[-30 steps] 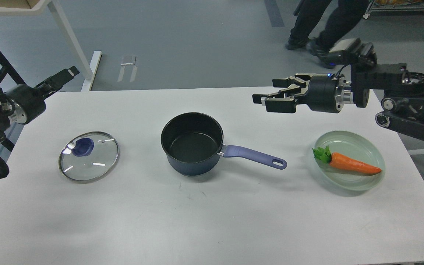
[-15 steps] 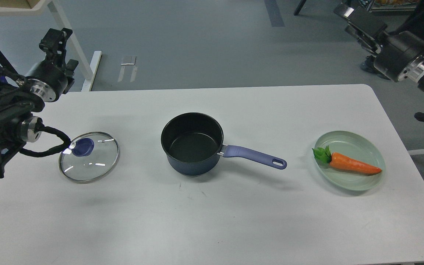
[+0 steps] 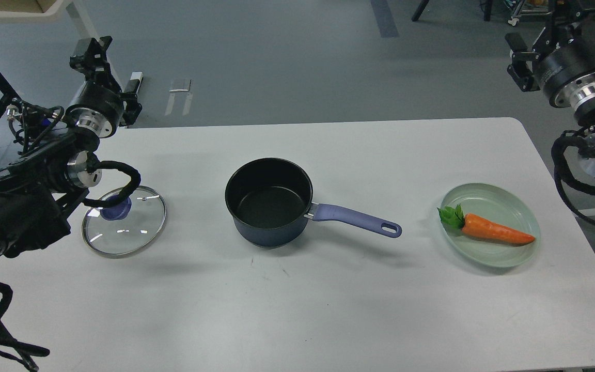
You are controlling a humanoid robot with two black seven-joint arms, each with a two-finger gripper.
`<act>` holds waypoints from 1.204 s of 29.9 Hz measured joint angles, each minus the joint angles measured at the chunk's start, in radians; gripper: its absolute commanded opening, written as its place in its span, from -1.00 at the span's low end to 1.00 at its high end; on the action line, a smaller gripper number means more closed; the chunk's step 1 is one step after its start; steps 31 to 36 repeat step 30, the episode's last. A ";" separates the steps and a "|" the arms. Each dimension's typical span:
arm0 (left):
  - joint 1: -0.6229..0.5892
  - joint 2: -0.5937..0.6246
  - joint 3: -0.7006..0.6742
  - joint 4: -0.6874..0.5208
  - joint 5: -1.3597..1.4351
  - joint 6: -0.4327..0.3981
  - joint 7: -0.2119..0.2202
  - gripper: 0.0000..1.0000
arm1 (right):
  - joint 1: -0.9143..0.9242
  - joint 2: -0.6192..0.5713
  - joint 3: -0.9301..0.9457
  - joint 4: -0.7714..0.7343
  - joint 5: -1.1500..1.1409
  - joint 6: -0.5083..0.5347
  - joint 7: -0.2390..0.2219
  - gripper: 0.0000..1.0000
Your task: Open pot lid
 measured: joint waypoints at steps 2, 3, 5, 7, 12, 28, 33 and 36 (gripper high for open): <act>0.000 -0.001 -0.006 0.001 -0.020 0.000 0.008 0.99 | -0.021 0.035 0.027 -0.046 0.048 0.009 -0.002 0.96; 0.000 -0.003 -0.008 0.001 -0.031 -0.002 0.012 0.99 | -0.035 0.056 0.048 -0.072 0.065 0.018 -0.003 0.96; 0.000 -0.005 -0.011 0.001 -0.050 -0.011 0.018 0.99 | -0.069 0.096 0.104 -0.121 0.086 0.044 -0.006 0.96; 0.003 -0.010 -0.012 0.001 -0.070 -0.033 0.021 0.99 | -0.115 0.134 0.187 -0.166 0.098 0.085 -0.009 0.96; 0.012 -0.027 -0.013 -0.001 -0.103 -0.068 0.021 0.99 | -0.204 0.210 0.353 -0.238 0.103 0.174 -0.014 0.96; 0.030 -0.013 -0.013 -0.011 -0.134 -0.121 0.032 0.99 | -0.293 0.271 0.424 -0.266 0.198 0.299 -0.074 0.99; 0.031 -0.012 -0.013 -0.011 -0.135 -0.121 0.032 0.99 | -0.293 0.275 0.416 -0.263 0.194 0.301 -0.075 0.99; 0.031 -0.012 -0.013 -0.011 -0.135 -0.121 0.032 0.99 | -0.293 0.275 0.416 -0.263 0.194 0.301 -0.075 0.99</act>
